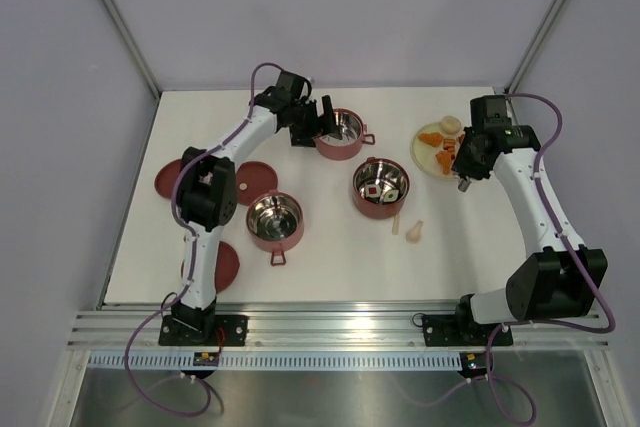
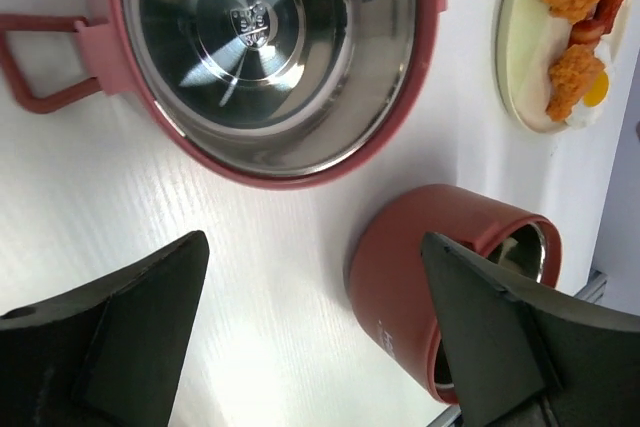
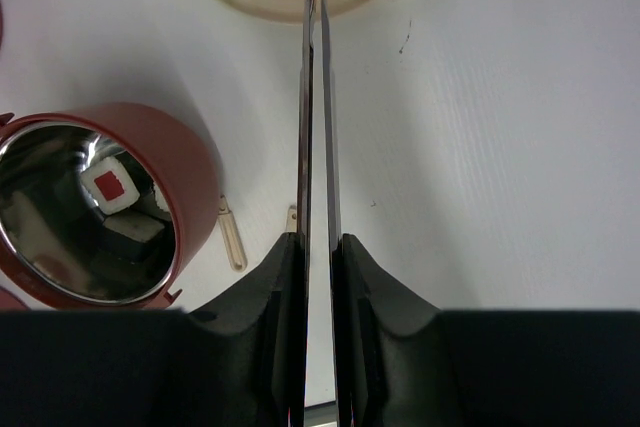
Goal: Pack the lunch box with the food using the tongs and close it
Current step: Move the packing box to the center of the board, then adjust the fake food on the plate, then pick up the fake food from the plate.
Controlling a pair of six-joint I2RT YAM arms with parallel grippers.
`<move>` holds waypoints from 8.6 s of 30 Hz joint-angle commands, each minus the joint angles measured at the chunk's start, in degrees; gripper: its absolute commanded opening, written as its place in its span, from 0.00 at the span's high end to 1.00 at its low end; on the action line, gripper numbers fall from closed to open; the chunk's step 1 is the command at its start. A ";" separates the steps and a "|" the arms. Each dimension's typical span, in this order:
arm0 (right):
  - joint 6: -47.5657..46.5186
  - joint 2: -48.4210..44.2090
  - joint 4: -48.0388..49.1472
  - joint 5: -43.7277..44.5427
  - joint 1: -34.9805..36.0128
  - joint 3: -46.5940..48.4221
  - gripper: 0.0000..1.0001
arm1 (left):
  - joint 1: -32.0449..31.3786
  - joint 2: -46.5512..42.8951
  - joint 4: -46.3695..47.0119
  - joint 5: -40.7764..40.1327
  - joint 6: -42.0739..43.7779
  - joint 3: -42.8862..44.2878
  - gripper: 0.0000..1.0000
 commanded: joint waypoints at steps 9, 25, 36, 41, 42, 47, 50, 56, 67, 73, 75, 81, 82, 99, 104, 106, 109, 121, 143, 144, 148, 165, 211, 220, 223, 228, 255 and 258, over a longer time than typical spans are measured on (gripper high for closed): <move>-0.45 -1.76 2.71 -2.62 -0.50 -0.68 0.72 | 6.48 -2.16 3.97 -3.22 -2.22 0.67 0.08; -0.54 -3.96 2.09 -3.24 -0.50 -1.82 0.72 | 6.66 11.48 12.06 3.11 -7.41 13.24 0.07; -0.27 -3.87 2.44 -2.54 -0.59 -2.43 0.72 | 3.41 6.48 17.33 5.93 -3.81 4.20 0.07; 0.08 -3.34 3.49 -1.48 -0.76 -2.79 0.72 | 2.09 3.92 19.71 7.42 -3.01 -1.08 0.07; -0.01 -3.34 3.76 -1.13 -0.85 -2.87 0.72 | 1.91 3.75 19.28 7.42 -2.84 -1.17 0.07; -0.44 -2.82 4.55 -0.78 -2.51 -1.82 0.72 | 1.38 0.15 16.81 5.67 0.41 -3.71 0.07; -0.80 -1.59 5.25 -1.57 -3.13 -0.77 0.71 | 1.30 -4.33 16.63 4.88 2.17 -7.84 0.07; -1.50 3.85 7.53 -3.15 -6.03 1.96 0.66 | 1.38 -11.36 14.88 3.82 4.37 -13.30 0.07; -2.73 15.81 8.33 -3.85 -7.35 12.32 0.61 | 1.47 -24.36 7.58 -3.38 4.55 -22.43 0.07; -2.12 19.07 9.29 -6.84 -7.27 12.07 0.62 | 1.47 -30.43 6.00 -5.14 4.02 -27.10 0.06; -1.94 18.81 10.08 -6.84 -7.35 10.32 0.62 | 1.47 -31.76 5.47 -5.58 4.02 -27.80 0.06; -1.94 17.40 10.79 -8.16 -7.27 6.19 0.63 | 1.39 -36.24 4.33 -6.64 4.19 -30.09 0.06; -2.03 17.05 10.88 -8.16 -7.18 5.57 0.63 | 1.38 -36.68 4.16 -6.90 4.28 -30.35 0.06; -1.59 10.99 9.57 -8.69 -3.93 2.49 0.63 | 0.07 -38.88 2.57 -8.31 4.90 -30.53 0.06; -1.77 9.67 9.30 -7.03 -3.84 1.61 0.63 | -0.02 -38.88 2.48 -8.13 4.90 -30.88 0.06; -1.77 9.14 9.56 -5.62 -3.93 1.26 0.63 | -0.02 -38.97 2.48 -8.31 4.90 -30.97 0.06; -1.42 8.70 9.03 -3.24 -3.84 0.73 0.62 | -0.11 -38.88 2.31 -8.40 5.16 -30.88 0.06; -0.01 9.31 10.88 -8.15 -3.84 -4.54 0.64 | -0.11 -37.74 1.96 -7.87 5.34 -29.65 0.05; -0.27 12.13 9.74 -2.72 2.67 2.83 0.65 | -0.29 -37.65 1.96 -8.13 5.25 -30.18 0.06; -0.36 11.95 9.56 -2.28 2.49 3.10 0.65 | -0.20 -37.74 1.87 -8.13 5.25 -30.18 0.06; -0.97 10.99 9.65 -1.48 0.47 3.54 0.64 | -0.29 -37.74 1.96 -8.22 5.42 -30.44 0.06; -6.42 14.50 7.72 -4.47 -6.30 2.57 0.50 | -0.29 -36.60 1.95 -7.87 5.43 -29.83 0.06; -8.89 19.24 7.36 -7.81 -6.21 9.61 0.51 | -0.81 -35.28 2.13 -7.17 4.90 -29.39 0.06; -8.71 18.99 7.72 -7.28 -6.21 8.55 0.61 | -0.90 -35.19 2.13 -7.08 4.98 -29.91 0.06; -8.36 17.15 7.54 -7.02 -6.21 8.73 0.72 | -0.81 -35.28 2.13 -7.08 4.98 -29.91 0.06; -6.96 13.80 6.58 -7.37 -6.21 8.38 0.77 | -0.81 -35.45 2.13 -6.99 4.90 -29.91 0.06; -2.65 15.19 6.57 -10.09 10.92 21.64 0.80 | 1.82 -27.54 -3.49 -6.81 1.73 -18.65 0.04; -2.56 18.09 8.59 -11.75 13.55 24.72 0.80 | 3.58 -30.52 -2.88 -7.16 1.29 -22.61 0.04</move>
